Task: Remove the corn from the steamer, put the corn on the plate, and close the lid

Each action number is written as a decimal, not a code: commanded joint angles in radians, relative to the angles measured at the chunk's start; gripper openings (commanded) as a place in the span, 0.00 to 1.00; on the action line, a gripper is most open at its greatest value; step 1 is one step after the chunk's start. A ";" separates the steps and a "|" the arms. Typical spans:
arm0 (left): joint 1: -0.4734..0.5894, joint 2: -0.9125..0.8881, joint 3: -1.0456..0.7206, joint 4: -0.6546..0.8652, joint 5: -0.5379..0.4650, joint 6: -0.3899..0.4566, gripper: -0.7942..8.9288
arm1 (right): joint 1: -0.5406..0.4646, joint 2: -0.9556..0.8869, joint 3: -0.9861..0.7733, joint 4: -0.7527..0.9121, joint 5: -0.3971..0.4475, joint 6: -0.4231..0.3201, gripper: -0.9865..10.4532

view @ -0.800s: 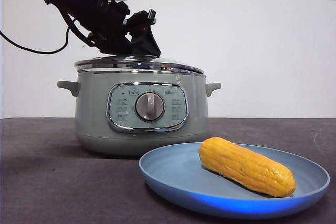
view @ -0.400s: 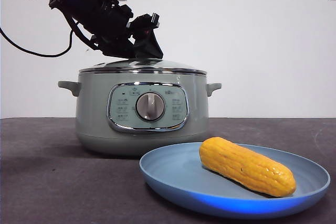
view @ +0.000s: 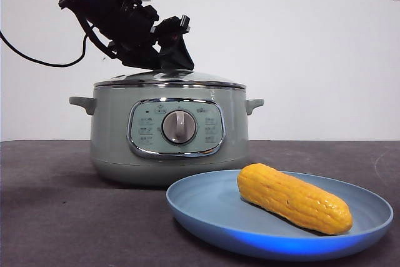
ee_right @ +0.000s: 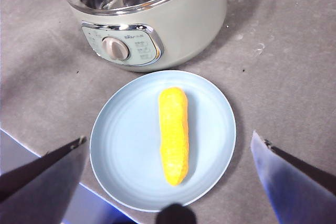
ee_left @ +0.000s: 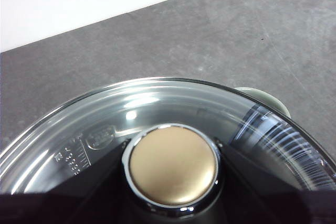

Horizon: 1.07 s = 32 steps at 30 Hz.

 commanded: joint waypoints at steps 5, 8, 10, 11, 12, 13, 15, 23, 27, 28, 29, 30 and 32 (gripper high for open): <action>-0.010 -0.012 -0.005 -0.042 0.011 0.015 0.60 | 0.003 -0.002 -0.007 0.003 0.000 0.010 0.61; 0.001 -0.040 -0.005 -0.061 0.011 0.015 0.60 | 0.003 -0.002 -0.007 0.003 0.000 0.010 0.61; 0.002 -0.066 -0.005 -0.084 0.011 0.015 0.60 | 0.003 -0.002 -0.007 0.002 0.000 0.010 0.61; 0.002 -0.081 -0.005 -0.097 0.010 0.015 0.60 | 0.003 -0.002 -0.007 0.002 0.000 0.010 0.61; 0.007 -0.098 -0.005 -0.111 0.010 0.015 0.60 | 0.003 -0.002 -0.007 0.002 0.000 0.009 0.61; 0.011 -0.119 -0.005 -0.128 0.009 0.015 0.60 | 0.003 -0.002 -0.007 0.002 0.000 0.009 0.61; 0.013 -0.157 -0.005 -0.156 0.009 0.016 0.60 | 0.003 -0.002 -0.007 0.002 0.000 0.009 0.61; 0.013 -0.381 -0.005 -0.392 0.012 0.014 0.60 | 0.003 -0.002 -0.007 0.002 -0.001 0.008 0.61; 0.010 -0.503 -0.005 -0.594 0.049 0.009 0.60 | 0.003 -0.002 -0.007 0.002 -0.002 0.006 0.61; 0.011 -0.533 -0.005 -0.647 0.069 -0.003 0.60 | 0.003 -0.002 -0.007 0.002 -0.005 0.006 0.61; 0.011 -0.555 -0.005 -0.689 0.084 -0.017 0.60 | 0.003 -0.002 -0.007 0.002 -0.008 0.006 0.61; 0.011 -0.580 -0.005 -0.737 0.101 -0.025 0.60 | 0.003 -0.002 -0.007 0.002 -0.008 0.006 0.61; 0.011 -0.621 -0.005 -0.814 0.124 -0.035 0.60 | 0.003 -0.002 -0.007 0.000 -0.009 0.005 0.61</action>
